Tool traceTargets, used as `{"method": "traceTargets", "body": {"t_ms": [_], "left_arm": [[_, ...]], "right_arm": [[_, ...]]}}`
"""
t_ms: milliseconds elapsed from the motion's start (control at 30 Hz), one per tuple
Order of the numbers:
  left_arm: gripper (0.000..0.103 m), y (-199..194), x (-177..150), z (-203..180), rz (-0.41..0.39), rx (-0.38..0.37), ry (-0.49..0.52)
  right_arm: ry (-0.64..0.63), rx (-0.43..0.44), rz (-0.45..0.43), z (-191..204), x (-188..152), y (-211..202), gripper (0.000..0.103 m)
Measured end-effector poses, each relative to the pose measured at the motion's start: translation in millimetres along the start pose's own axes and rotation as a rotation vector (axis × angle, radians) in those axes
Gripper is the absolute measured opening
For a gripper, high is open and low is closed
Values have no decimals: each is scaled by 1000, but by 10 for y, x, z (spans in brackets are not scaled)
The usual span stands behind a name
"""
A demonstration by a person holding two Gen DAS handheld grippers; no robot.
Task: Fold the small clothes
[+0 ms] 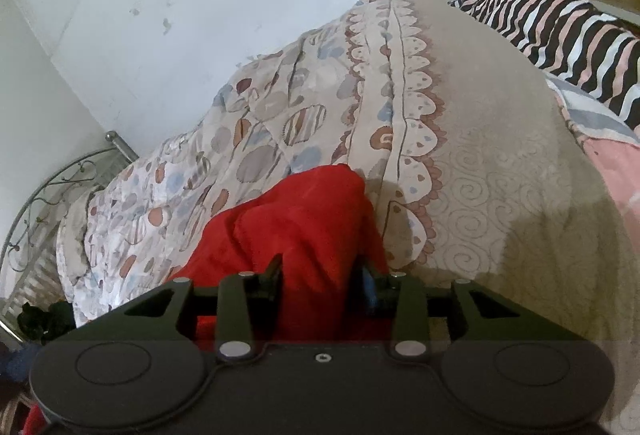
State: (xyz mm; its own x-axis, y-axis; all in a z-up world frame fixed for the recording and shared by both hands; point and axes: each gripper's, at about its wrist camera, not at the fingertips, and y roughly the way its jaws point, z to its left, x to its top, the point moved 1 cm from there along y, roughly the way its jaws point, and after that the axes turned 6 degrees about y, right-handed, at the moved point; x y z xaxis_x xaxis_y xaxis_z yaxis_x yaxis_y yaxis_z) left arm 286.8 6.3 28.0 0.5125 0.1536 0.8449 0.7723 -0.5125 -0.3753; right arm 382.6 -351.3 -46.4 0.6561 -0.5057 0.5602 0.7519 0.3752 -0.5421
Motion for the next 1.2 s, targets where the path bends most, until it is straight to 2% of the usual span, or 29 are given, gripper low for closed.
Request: {"method": "traceTargets", "body": {"t_ms": [67,100,200,300,433,567,733,867,1000,1200], "left_arm": [[99,130,-115,81,79,14,-12],[99,148,-194,114,92,0,-17],[101,157,-354,160,106,-37,-55],[101,193,-395,118,110,-18,-5],[102,201,-459,26,105,16,56],[103,225,-534,-61,109,5,47],[103,228,-638,-82,115,-14,63],[103,253,-626,-49,120,-21,47],[103,279,-656,-90,126,-14,62],[103,362,-731,-112,176,-50,33]], "right_arm": [[-32,-24,-9,55,-8,-22,41],[-52,-40,-17,91,-16,-41,42],[-77,-93,-46,154,-44,-133,49],[-62,-126,-103,198,-102,-345,60],[-36,-79,-204,296,-301,-732,88],[-64,-59,-263,389,-616,-963,99],[-41,-5,-220,313,-839,-982,100],[-44,-43,-239,244,-932,-945,100],[-9,-41,-227,82,-1031,-884,101],[-64,-100,-292,-21,-1233,-885,102]]}}
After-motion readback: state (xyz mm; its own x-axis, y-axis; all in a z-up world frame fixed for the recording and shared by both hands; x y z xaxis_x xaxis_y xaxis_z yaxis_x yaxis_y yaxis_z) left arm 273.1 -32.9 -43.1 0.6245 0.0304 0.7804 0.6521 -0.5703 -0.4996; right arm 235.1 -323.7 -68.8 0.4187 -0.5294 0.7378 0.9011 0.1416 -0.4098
